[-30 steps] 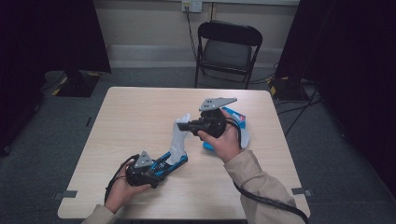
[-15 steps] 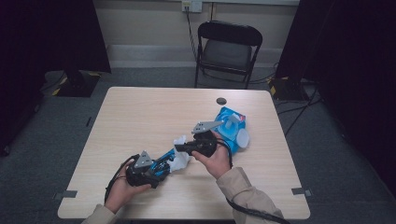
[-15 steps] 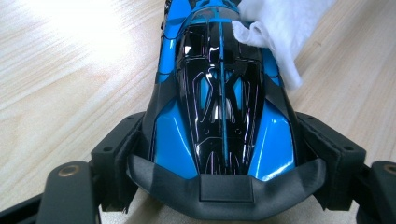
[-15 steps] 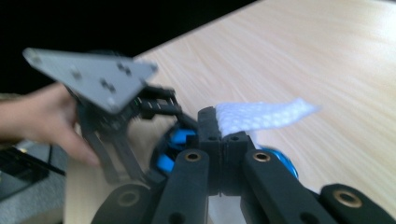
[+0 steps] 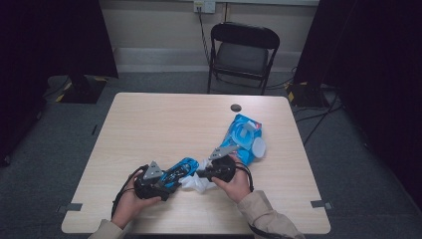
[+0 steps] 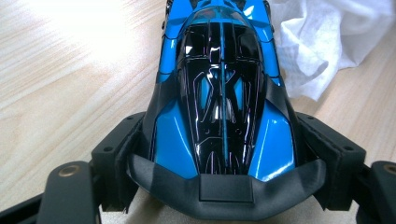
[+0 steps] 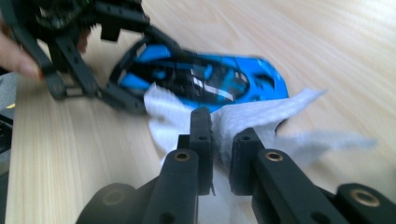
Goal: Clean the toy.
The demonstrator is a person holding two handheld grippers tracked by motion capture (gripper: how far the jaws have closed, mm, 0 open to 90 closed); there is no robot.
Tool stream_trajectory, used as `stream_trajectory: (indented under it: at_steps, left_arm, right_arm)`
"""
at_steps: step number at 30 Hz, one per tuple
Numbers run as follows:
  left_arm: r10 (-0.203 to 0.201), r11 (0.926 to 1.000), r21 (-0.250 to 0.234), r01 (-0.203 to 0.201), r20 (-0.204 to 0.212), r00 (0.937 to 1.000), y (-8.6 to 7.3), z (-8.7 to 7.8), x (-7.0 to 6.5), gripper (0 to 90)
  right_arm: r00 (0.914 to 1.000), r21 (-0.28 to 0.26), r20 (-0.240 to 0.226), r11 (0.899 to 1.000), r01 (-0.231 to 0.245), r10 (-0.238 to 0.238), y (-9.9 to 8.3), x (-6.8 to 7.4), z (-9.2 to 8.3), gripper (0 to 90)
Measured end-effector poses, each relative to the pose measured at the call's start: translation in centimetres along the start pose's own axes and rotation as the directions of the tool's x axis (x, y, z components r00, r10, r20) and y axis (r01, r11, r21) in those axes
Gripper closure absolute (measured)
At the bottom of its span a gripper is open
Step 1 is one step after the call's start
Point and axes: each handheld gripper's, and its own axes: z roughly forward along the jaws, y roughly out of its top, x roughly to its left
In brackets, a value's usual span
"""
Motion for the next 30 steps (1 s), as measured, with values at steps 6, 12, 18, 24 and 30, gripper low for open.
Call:
stream_trajectory:
  at_steps: [6, 12, 18, 24, 30]
  left_arm:
    - [0.001, 1.0000, 0.002, -0.001, -0.001, 1.0000, 0.0, 0.0, 0.0, 23.6]
    - [0.001, 1.0000, 0.003, -0.001, 0.000, 1.0000, 0.0, 0.0, 0.0, 23.5]
    - [0.000, 1.0000, 0.003, 0.000, 0.000, 1.0000, 0.0, 0.0, 0.0, 23.5]
    - [0.000, 1.0000, 0.003, 0.000, -0.001, 1.0000, 0.0, 0.0, 0.0, 23.5]
    - [0.001, 1.0000, 0.003, -0.001, -0.001, 1.0000, 0.0, 0.0, 0.0, 23.5]
  right_arm:
    - [0.9999, 0.033, 0.011, 0.999, 0.007, -0.007, -1.7, 0.1, -0.3, 62.9]
    - [0.9983, 0.059, 0.040, 0.998, 0.039, -0.041, -3.0, 0.7, 0.3, 47.2]
    - [0.9979, 0.062, 0.052, 0.997, 0.036, -0.040, -3.6, 0.6, 1.3, 45.0]
    - [0.9934, 0.065, 0.084, 0.995, 0.072, -0.078, -3.6, 0.9, 1.5, 48.9]
    - [0.9901, 0.070, 0.111, 0.994, 0.078, -0.086, -3.6, 1.4, 1.6, 65.4]
